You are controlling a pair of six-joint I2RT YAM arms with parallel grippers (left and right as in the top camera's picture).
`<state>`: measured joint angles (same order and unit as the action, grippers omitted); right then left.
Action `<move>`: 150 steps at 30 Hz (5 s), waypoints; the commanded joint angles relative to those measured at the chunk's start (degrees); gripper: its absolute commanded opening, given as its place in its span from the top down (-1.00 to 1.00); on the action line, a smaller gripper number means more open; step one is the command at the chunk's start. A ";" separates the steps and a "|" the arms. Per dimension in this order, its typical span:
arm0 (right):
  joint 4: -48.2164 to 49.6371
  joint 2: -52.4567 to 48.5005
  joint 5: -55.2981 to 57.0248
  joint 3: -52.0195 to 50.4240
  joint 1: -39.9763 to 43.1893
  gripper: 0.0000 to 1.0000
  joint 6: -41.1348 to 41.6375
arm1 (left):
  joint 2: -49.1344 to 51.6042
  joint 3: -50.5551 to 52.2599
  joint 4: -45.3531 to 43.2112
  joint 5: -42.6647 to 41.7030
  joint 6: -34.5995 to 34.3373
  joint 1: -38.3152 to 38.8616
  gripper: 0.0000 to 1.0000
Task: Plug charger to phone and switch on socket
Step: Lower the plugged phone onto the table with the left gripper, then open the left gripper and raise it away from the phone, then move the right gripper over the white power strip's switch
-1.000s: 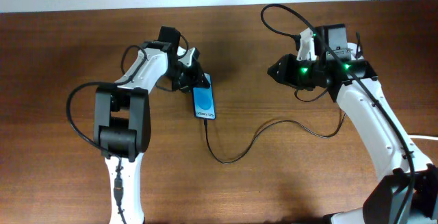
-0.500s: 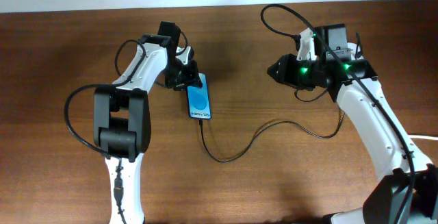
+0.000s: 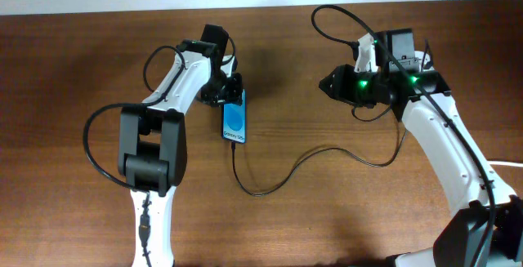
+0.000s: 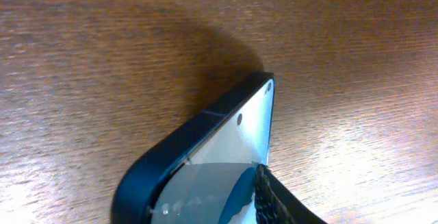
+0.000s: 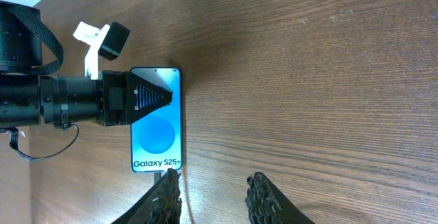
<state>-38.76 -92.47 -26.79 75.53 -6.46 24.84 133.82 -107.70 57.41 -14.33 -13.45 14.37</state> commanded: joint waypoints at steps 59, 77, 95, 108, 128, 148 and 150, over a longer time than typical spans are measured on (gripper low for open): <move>-36.72 2.43 7.15 30.99 33.42 0.14 -15.61 | -13.18 -28.96 13.73 -2.60 8.20 -18.32 -0.99; -37.18 0.02 9.27 30.77 37.07 0.02 -15.37 | -13.18 -28.96 14.47 5.40 8.20 -19.78 -0.98; -35.08 -3.67 15.06 29.62 36.54 -0.04 -15.32 | -13.18 -28.96 14.47 5.40 8.20 -19.78 -0.99; -24.81 -22.67 13.14 29.53 42.49 -0.38 -15.15 | -13.18 -28.96 14.47 5.40 8.17 -19.78 -0.98; -13.38 -35.19 21.62 29.46 34.21 -0.61 -11.91 | -13.18 -28.96 14.47 5.40 8.17 -19.78 -0.98; -3.26 -35.56 21.27 21.88 32.30 -0.62 -1.60 | -13.18 -28.96 14.47 5.40 8.17 -19.78 -0.98; -2.97 -35.56 21.31 21.86 31.58 -0.61 -1.60 | -13.18 -28.96 14.47 5.40 8.20 -19.78 -0.98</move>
<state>-41.74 -127.59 -4.82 97.97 26.57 22.76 122.43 -136.31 71.81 -9.54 -6.37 -5.17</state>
